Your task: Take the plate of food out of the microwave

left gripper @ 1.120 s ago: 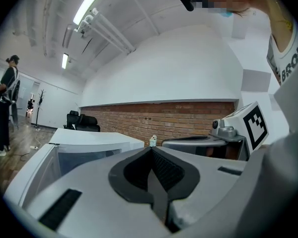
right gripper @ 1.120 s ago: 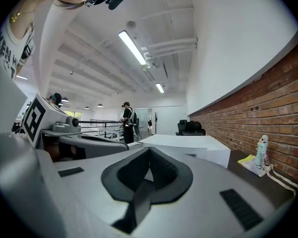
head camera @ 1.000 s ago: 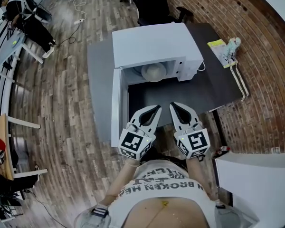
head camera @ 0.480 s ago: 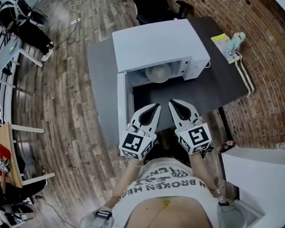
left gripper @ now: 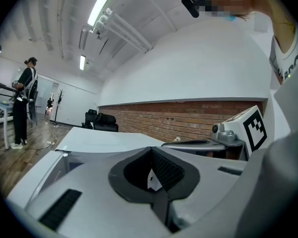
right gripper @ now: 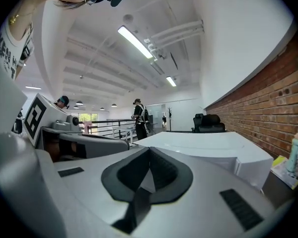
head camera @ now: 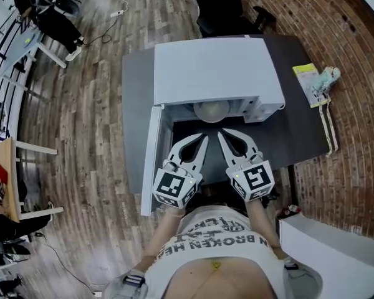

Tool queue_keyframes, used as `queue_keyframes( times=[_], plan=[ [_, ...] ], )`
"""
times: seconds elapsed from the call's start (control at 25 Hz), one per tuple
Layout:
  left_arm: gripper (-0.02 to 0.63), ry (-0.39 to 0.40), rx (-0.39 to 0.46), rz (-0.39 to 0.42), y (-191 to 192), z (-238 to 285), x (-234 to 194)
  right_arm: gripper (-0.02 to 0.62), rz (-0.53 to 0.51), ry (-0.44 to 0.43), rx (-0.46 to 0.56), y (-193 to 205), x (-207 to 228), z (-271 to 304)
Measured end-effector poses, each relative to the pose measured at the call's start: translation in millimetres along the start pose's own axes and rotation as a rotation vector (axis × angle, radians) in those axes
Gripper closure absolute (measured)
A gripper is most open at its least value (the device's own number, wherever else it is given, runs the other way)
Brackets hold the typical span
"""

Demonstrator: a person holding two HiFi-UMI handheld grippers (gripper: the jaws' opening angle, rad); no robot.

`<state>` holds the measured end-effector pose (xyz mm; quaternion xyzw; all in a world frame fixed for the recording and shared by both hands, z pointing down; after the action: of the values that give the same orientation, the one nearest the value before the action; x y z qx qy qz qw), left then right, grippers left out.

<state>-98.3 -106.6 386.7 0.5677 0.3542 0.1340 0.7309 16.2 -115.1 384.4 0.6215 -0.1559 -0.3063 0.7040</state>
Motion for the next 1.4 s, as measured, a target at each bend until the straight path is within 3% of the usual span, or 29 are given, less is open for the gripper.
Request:
queue_keyframes(
  times=[0.4,0.72,1.04,1.4],
  plan=[
    [0.6,-0.102,0.001,0.022,-5,72,14,0.588,0.035,-0.106,0.024,19,75,7],
    [0.6,-0.166,-0.007,0.014,8,106,31,0.588,0.046,-0.206,0.015,35,106,3],
    [0.598,-0.186,0.006,-0.044,24,109,28,0.588,0.043,-0.228,-0.016,54,116,12],
    [0.598,-0.175,-0.033,0.007,21,104,7,0.588,0.052,-0.209,-0.038,52,101,32]
  ],
)
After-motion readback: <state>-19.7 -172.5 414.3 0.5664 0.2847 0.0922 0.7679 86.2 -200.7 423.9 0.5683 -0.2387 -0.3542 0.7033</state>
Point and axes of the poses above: the fingertips, and each gripper's own axes: z forward along the fingers, x to its right, y out of its underside, the point moved 6 cm from there along -z, backward along the fingers, and after that the axes turned 11 degrees about -z, right-handed, at the moved point
